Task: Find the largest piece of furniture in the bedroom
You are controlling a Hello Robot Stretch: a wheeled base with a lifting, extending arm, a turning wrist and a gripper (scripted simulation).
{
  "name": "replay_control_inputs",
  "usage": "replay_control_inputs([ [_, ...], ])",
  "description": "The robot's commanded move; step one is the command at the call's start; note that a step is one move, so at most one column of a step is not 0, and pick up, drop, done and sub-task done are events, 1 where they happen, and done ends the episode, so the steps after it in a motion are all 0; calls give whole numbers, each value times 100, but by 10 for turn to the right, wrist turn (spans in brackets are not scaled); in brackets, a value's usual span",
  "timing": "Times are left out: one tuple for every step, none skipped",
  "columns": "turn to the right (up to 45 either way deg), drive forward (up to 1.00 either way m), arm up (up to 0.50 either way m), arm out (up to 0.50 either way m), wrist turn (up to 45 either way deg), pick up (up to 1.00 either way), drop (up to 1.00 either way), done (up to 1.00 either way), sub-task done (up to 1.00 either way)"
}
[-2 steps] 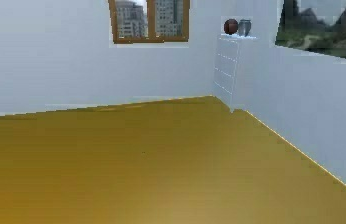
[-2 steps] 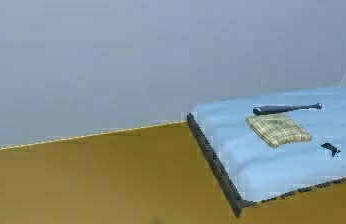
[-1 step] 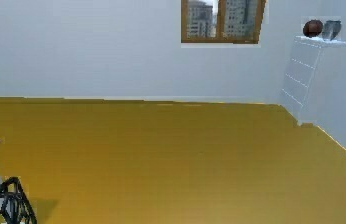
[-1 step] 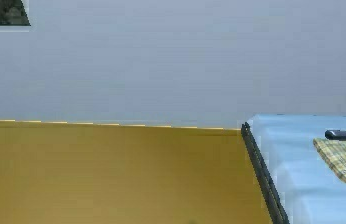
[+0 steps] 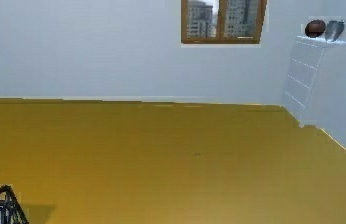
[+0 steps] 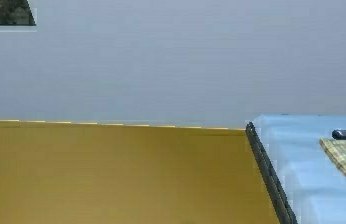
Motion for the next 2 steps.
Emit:
replay_control_inputs([
  [0,65,0,0,0,0,0,0,0],
  [-300,0,0,0,0,0,0,0,0],
])
